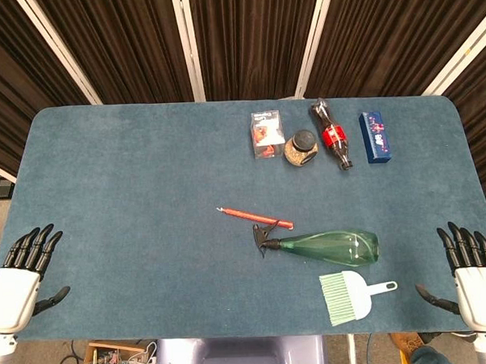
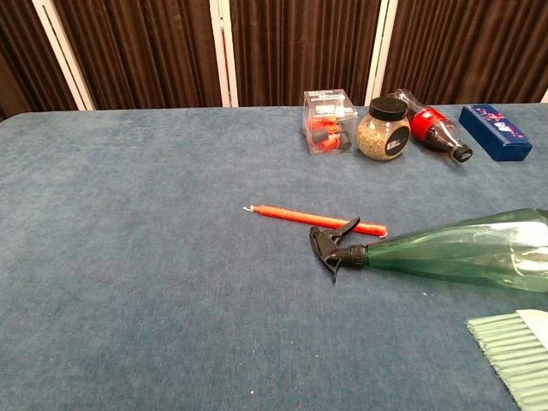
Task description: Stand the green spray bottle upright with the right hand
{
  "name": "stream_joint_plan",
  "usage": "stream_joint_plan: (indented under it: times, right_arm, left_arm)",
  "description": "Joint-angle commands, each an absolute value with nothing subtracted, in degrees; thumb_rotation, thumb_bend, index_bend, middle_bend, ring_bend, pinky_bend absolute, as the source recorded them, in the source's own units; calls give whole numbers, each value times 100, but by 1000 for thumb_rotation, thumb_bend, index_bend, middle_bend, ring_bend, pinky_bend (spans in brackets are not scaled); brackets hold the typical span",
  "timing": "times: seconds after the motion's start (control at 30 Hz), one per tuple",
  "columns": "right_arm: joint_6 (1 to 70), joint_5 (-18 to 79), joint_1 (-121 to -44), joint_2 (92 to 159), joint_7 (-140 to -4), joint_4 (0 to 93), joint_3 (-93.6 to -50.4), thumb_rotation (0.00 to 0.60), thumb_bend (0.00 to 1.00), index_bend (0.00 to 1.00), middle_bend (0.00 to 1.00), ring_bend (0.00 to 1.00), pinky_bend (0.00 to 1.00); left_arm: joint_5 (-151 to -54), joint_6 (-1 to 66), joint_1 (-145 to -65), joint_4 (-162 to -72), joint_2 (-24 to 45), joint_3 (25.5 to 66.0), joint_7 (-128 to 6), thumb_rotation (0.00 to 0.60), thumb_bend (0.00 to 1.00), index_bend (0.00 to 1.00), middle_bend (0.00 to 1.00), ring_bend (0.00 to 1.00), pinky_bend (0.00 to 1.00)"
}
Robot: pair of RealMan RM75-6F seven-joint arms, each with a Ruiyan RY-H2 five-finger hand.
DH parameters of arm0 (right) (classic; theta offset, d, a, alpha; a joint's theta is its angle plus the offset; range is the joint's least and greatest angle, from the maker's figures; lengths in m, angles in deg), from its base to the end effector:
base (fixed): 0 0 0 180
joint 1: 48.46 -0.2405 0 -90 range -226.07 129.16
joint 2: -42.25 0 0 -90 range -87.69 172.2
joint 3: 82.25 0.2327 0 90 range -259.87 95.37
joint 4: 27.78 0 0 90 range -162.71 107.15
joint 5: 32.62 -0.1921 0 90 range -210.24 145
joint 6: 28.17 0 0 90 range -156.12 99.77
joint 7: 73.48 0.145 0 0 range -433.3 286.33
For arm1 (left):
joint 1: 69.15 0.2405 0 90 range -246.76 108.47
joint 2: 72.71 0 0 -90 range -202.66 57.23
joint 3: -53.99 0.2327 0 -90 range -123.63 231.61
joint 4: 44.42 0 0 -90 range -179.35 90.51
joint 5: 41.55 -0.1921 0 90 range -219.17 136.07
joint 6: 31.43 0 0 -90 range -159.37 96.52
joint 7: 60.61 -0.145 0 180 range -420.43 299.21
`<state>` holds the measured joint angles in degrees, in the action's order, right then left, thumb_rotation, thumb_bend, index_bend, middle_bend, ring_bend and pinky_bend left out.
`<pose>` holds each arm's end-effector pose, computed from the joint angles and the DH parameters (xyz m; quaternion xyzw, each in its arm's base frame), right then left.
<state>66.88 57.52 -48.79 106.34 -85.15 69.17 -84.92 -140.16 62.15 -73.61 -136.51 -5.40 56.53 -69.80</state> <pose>-0.2693 -0.1375 0.1666 0.6045 -0.3380 0.3622 0.6238 -0.2499 0.1548 0.1456 -0.6570 -0.2926 -0.4162 0.5563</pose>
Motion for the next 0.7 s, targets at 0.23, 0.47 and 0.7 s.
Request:
stream_joint_plan:
  times: [0.23, 0.47, 0.7]
  right_arm:
    - [6851, 6137, -4787, 10687, -8586, 6915, -8550, 600, 196, 0, 0, 0, 0]
    - [6774, 6854, -4892, 11303, -9632, 6840, -8564, 600, 196, 17, 0, 0, 0]
    - [5822, 6624, -5222, 12059, -11866, 7248, -8273, 600, 196, 116, 0, 0, 0]
  left_arm:
    - [-14052, 6136, -7366, -13686, -520, 5665, -7071, 600, 35, 0, 0, 0, 119]
    - [-14083, 6062, -7397, -13699, -525, 5666, -7054, 600, 35, 0, 0, 0, 119]
    - [-14054, 6010, -7436, -13705, -573, 5619, -7021, 600, 35, 0, 0, 0, 119]
